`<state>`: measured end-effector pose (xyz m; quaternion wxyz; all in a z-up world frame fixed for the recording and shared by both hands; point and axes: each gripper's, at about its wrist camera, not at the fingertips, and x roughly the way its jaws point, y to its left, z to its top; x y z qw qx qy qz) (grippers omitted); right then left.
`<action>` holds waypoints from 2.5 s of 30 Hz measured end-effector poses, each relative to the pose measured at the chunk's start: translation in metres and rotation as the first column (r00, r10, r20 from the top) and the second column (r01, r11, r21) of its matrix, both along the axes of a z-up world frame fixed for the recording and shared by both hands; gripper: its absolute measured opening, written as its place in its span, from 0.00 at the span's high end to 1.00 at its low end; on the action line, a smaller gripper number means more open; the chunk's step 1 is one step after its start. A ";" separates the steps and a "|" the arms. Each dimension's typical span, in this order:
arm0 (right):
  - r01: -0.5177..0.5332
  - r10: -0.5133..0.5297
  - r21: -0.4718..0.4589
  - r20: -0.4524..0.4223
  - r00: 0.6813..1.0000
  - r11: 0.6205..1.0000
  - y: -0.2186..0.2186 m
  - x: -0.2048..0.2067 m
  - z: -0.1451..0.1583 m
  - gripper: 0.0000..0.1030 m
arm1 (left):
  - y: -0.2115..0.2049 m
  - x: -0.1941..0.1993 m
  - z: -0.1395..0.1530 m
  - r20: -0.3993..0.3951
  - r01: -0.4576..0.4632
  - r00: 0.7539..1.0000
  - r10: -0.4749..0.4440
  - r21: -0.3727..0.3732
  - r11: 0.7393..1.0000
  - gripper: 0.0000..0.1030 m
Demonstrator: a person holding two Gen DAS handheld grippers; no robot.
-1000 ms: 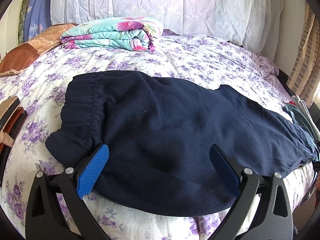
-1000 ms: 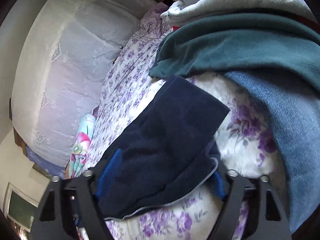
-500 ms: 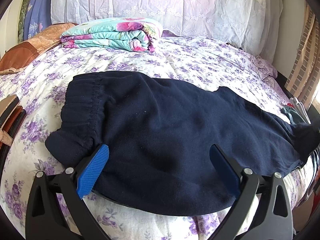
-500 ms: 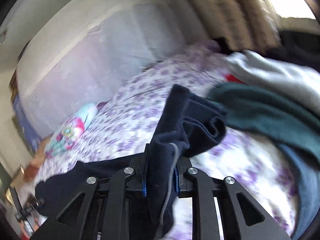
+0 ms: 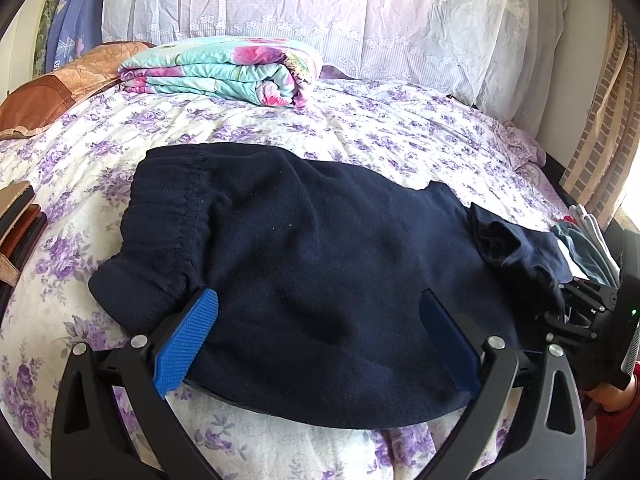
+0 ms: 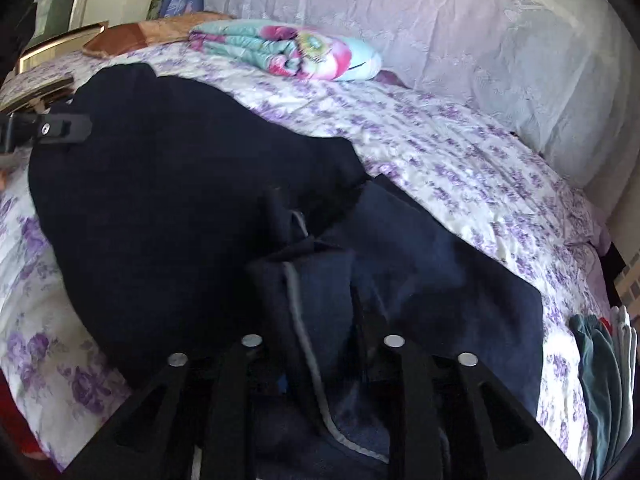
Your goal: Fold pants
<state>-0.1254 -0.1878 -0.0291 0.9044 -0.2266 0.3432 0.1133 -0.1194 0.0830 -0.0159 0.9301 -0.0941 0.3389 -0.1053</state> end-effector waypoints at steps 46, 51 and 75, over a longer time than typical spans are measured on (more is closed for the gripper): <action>-0.120 0.137 0.160 -0.102 0.985 0.980 0.036 0.018 0.008 0.76 | 0.004 -0.002 -0.001 0.012 0.012 1.000 -0.011 -0.038 0.999 0.05; -0.127 0.139 0.166 -0.065 0.988 0.978 0.029 0.005 0.015 0.95 | 0.005 -0.002 0.000 0.014 0.017 1.000 -0.016 -0.054 0.998 0.04; -0.021 0.075 0.411 -0.116 0.990 0.911 -0.021 0.035 0.040 0.69 | 0.005 0.000 -0.001 0.011 0.016 1.000 -0.016 -0.043 0.999 0.05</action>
